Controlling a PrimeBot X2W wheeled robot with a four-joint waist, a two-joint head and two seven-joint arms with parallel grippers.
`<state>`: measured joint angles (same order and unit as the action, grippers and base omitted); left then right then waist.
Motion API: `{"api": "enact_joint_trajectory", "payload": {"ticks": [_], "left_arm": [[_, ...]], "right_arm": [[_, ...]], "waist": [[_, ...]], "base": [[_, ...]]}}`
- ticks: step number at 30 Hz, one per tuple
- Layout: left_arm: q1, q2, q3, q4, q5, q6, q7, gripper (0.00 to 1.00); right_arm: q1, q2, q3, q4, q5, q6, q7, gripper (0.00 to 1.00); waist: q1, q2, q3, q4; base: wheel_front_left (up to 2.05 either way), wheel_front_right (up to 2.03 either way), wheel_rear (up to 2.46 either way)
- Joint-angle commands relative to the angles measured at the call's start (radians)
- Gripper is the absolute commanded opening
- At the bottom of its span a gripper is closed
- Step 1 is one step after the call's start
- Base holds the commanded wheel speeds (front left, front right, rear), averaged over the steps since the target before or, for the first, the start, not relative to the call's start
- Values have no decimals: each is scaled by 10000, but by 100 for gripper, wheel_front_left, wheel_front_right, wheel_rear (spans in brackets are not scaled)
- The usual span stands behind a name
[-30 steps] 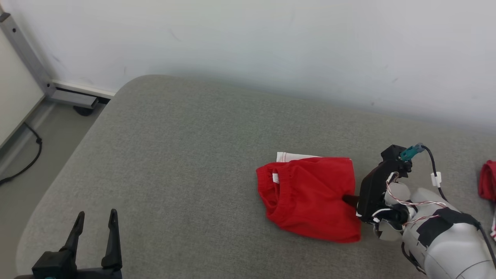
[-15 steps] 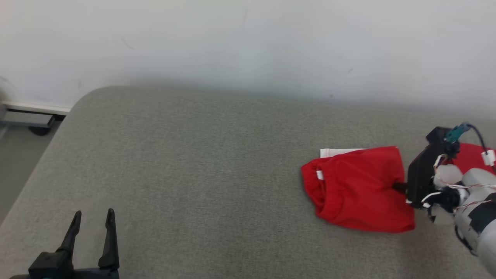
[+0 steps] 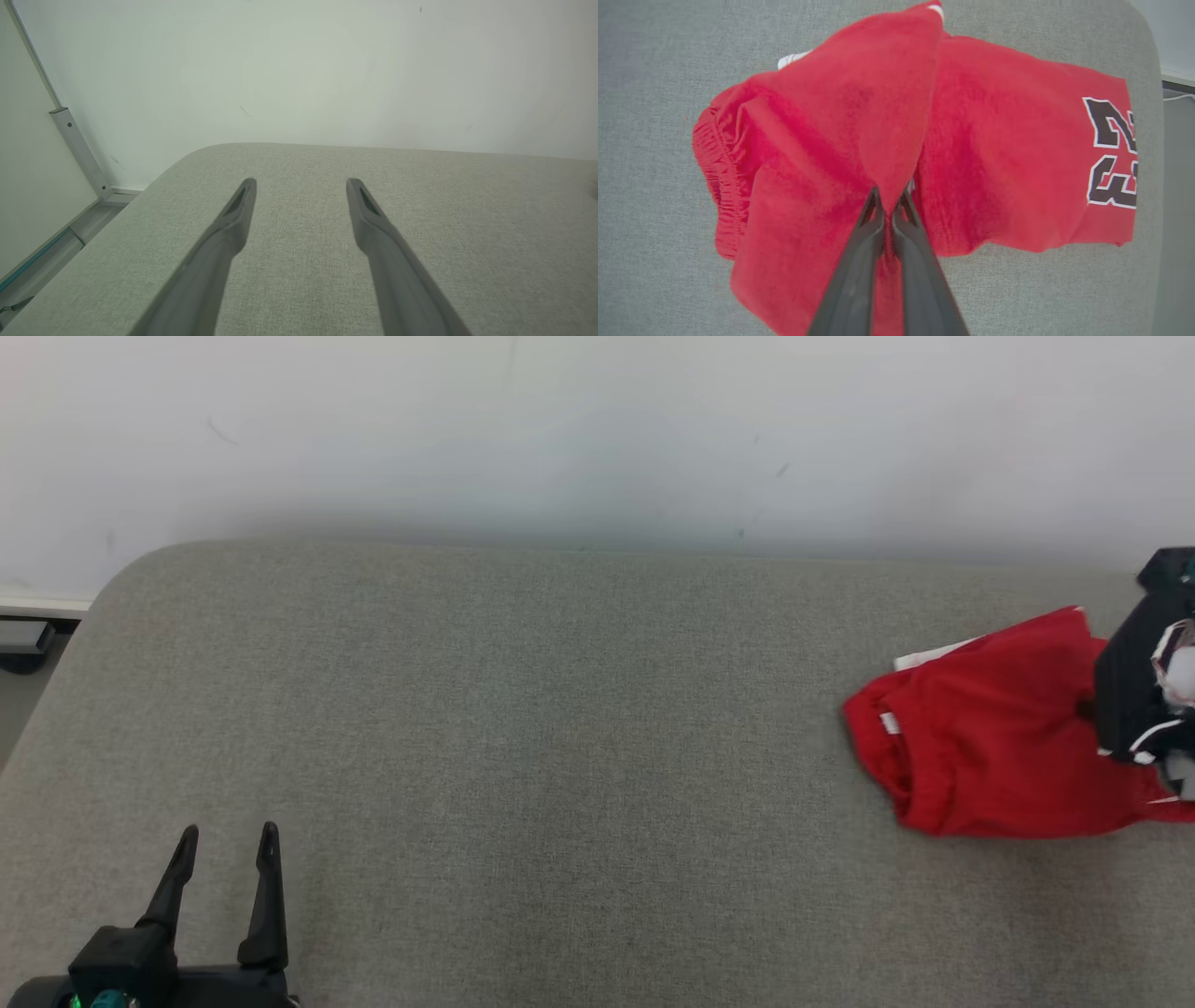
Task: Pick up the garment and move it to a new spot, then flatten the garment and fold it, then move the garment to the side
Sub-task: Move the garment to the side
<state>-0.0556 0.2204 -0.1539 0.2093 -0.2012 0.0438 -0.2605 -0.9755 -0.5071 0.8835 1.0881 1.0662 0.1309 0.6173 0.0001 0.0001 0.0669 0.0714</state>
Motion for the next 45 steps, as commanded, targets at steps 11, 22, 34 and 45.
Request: {"api": "enact_joint_trajectory", "payload": {"ticks": [11, 22, 34, 45], "left_arm": [[-315, 148, -41, 3, 96, -131, -60, 100], [-461, 122, -38, 38, 115, -125, -60, 100], [-622, 103, -89, 11, 138, -220, -60, 100], [-695, 107, -38, 90, 152, -241, -60, 100]], "right_arm": [[-1147, -798, 235, 835, -794, -7, -96, 0], [-1789, -1157, 321, 1519, -1256, -7, -18, 0], [-2118, -1534, 548, 1880, -1787, -9, -232, 0], [-2002, -1594, 443, 2028, -2174, -7, 76, 0]], "waist": [[-1, -1, 396, 146], [-1, -1, 637, 179], [-1, -1, 902, 308], [-1, -1, 1009, 476]], "base": [[0, 0, 0], [0, 0, 0], [0, 0, 0], [0, 0, 0]]}}
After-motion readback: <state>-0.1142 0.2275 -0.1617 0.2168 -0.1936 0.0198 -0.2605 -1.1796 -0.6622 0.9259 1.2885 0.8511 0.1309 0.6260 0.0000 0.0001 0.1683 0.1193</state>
